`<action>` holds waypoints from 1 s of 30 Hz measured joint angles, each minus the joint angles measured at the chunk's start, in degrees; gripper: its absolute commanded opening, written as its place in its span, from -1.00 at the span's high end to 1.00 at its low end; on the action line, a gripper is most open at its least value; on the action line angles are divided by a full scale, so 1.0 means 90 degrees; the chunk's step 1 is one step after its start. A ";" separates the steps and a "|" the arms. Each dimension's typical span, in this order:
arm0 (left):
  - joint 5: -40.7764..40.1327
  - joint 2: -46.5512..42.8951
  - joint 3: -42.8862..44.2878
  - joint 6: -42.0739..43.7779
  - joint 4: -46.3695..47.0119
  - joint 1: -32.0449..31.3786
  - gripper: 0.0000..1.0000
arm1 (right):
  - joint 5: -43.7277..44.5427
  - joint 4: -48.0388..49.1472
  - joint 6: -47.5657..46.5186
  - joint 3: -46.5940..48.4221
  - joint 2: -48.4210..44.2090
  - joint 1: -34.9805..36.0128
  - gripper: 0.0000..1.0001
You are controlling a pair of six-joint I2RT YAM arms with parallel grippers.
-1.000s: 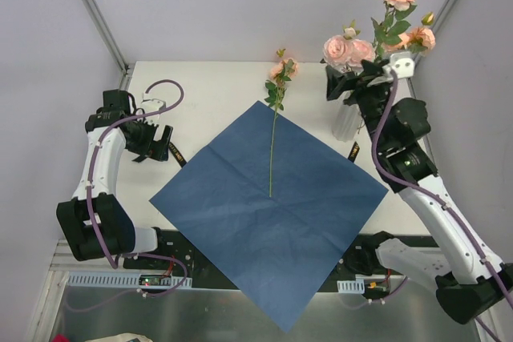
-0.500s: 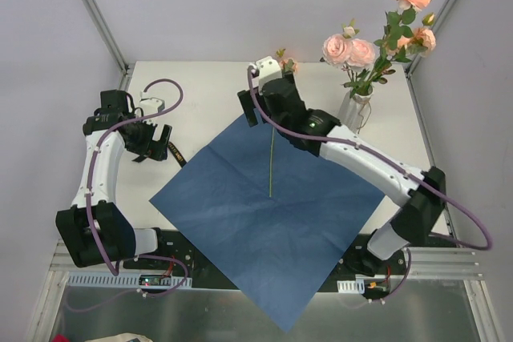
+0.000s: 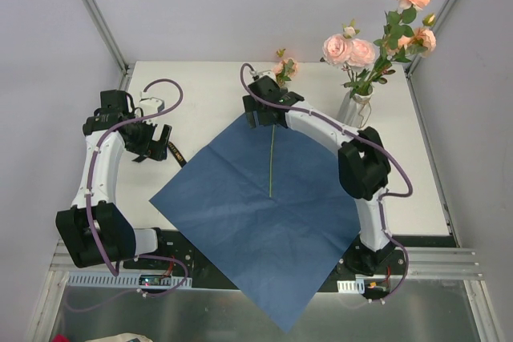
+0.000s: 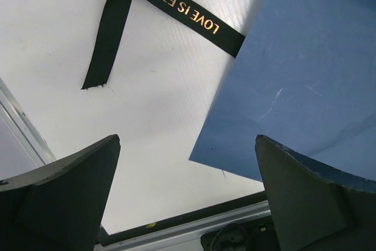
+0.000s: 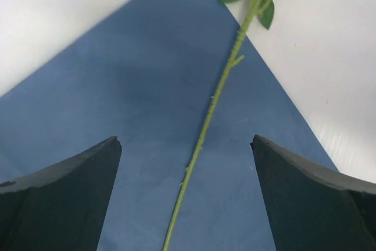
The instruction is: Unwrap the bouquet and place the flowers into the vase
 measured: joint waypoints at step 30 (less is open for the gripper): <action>-0.0007 0.0034 -0.0121 0.0136 0.0160 0.0085 -0.98 | -0.0522 -0.1202 0.1156 0.1598 0.1991 -0.0736 -0.31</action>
